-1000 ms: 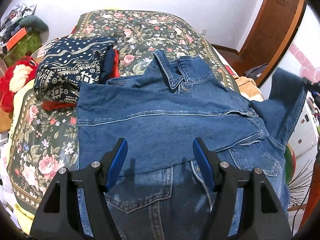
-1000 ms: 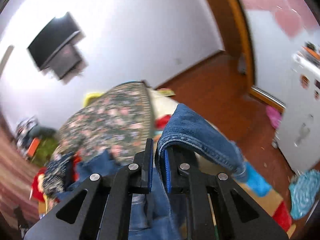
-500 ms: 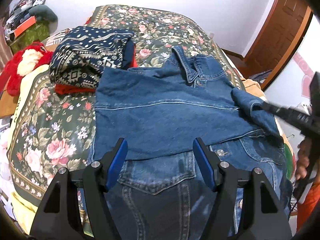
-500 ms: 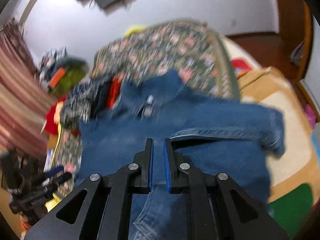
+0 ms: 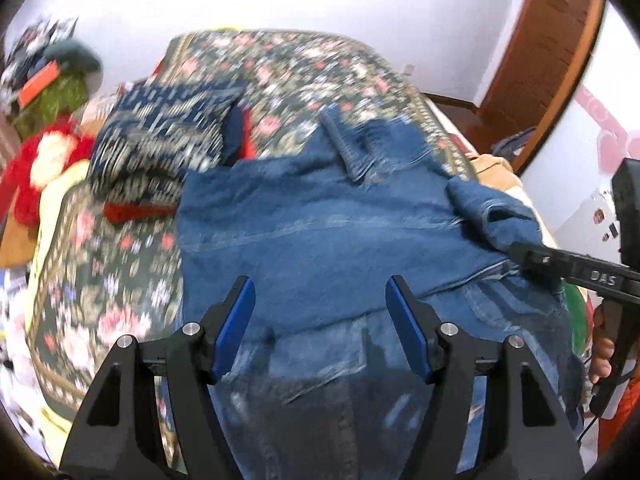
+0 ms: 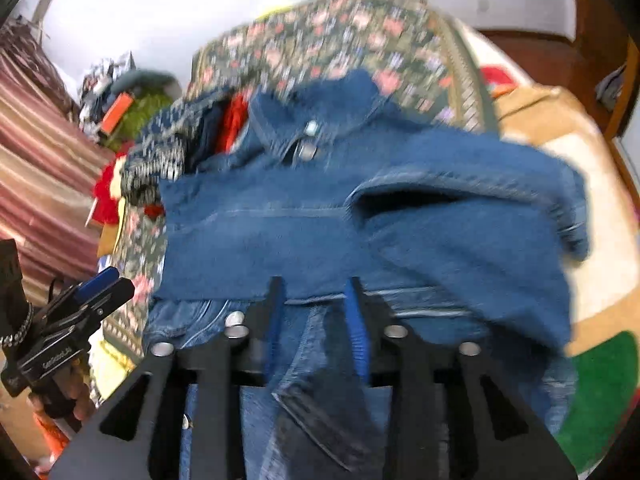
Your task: Fold large clothes
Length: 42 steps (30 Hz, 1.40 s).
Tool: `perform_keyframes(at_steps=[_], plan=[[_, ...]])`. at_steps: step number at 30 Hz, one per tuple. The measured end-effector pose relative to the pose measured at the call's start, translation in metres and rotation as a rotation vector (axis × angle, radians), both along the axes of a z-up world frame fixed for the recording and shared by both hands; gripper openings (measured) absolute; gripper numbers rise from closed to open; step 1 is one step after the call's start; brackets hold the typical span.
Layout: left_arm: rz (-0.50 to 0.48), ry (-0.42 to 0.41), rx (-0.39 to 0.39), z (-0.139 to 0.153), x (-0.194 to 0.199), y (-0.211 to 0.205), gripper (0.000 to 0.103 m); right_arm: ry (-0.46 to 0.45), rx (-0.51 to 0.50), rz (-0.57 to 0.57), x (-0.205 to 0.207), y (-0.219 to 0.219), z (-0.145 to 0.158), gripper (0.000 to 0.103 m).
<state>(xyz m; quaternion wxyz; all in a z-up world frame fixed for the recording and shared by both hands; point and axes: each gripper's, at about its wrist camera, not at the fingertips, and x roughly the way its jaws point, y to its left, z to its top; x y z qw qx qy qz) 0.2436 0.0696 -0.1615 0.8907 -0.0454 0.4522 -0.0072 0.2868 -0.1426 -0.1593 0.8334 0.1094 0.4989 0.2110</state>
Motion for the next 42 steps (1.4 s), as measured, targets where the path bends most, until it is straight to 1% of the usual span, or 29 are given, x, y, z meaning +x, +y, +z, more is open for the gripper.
perform_keyframes(at_steps=[1,3,4,6,8,10,11,15,19,20,22,24,26,27,28,30,32,35,36,37,38,39,40,41,42], plan=[[-0.022,-0.013,0.012,0.005,0.005,-0.009,0.067,-0.03,-0.007,-0.022,-0.002,-0.008,0.005,0.043],[-0.066,-0.036,0.033,0.015,0.014,-0.028,0.067,-0.084,-0.028,-0.076,-0.006,-0.03,0.016,0.047],[-0.088,-0.043,0.04,0.018,0.019,-0.036,0.067,-0.097,-0.036,-0.094,-0.006,-0.037,0.019,0.05],[-0.147,-0.056,0.057,0.025,0.032,-0.061,0.067,-0.131,-0.06,-0.148,-0.01,-0.059,0.024,0.051],[-0.209,-0.063,0.077,0.029,0.044,-0.087,0.067,-0.145,-0.084,-0.199,-0.012,-0.078,0.025,0.053],[-0.261,-0.066,0.092,0.031,0.053,-0.111,0.067,-0.146,-0.096,-0.243,-0.014,-0.095,0.023,0.054],[-0.303,-0.066,0.101,0.032,0.06,-0.128,0.067,-0.142,-0.102,-0.266,-0.014,-0.104,0.021,0.054],[-0.416,-0.051,0.121,0.027,0.082,-0.178,0.071,-0.11,-0.104,-0.34,-0.015,-0.129,0.009,0.054],[-0.521,-0.005,0.171,0.008,0.104,-0.225,0.071,-0.072,-0.088,-0.385,-0.018,-0.147,-0.004,0.054],[-0.554,0.016,0.2,-0.002,0.111,-0.238,0.071,-0.058,-0.077,-0.392,-0.017,-0.15,-0.009,0.054],[-0.58,0.047,0.252,-0.019,0.118,-0.253,0.071,-0.04,-0.061,-0.401,-0.018,-0.155,-0.015,0.054],[-0.59,0.09,0.329,-0.043,0.129,-0.264,0.071,-0.023,-0.041,-0.409,-0.018,-0.158,-0.021,0.054],[-0.599,0.126,0.38,-0.063,0.137,-0.268,0.071,-0.007,-0.016,-0.41,-0.016,-0.158,-0.026,0.054],[-0.599,0.139,0.39,-0.071,0.141,-0.267,0.071,-0.003,-0.01,-0.407,-0.016,-0.16,-0.028,0.054],[-0.597,0.151,0.391,-0.076,0.143,-0.264,0.071,0.002,-0.007,-0.404,-0.014,-0.159,-0.03,0.054],[-0.585,0.166,0.346,-0.082,0.15,-0.259,0.071,0.014,-0.005,-0.395,-0.01,-0.155,-0.037,0.054],[-0.571,0.163,0.312,-0.083,0.158,-0.257,0.071,0.031,-0.013,-0.385,-0.007,-0.151,-0.044,0.054],[-0.562,0.148,0.296,-0.082,0.168,-0.262,0.07,0.055,-0.021,-0.361,-0.002,-0.144,-0.056,0.054],[-0.563,0.145,0.293,-0.083,0.17,-0.265,0.066,0.069,-0.025,-0.355,0.0,-0.141,-0.061,0.054],[-0.565,0.144,0.291,-0.083,0.173,-0.268,0.058,0.08,-0.028,-0.35,0.001,-0.139,-0.065,0.054],[-0.579,0.142,0.28,-0.083,0.175,-0.271,0.052,0.092,-0.028,-0.346,0.001,-0.137,-0.07,0.054],[-0.594,0.145,0.266,-0.082,0.176,-0.273,0.04,0.101,-0.026,-0.344,0.002,-0.138,-0.072,0.054],[-0.603,0.147,0.254,-0.082,0.177,-0.275,0.032,0.114,-0.025,-0.342,0.002,-0.137,-0.076,0.054],[-0.605,0.14,0.239,-0.079,0.178,-0.276,0.028,0.118,-0.023,-0.342,0.001,-0.137,-0.077,0.054],[-0.605,0.127,0.222,-0.075,0.177,-0.275,0.019,0.121,-0.021,-0.342,0.0,-0.137,-0.078,0.054]])
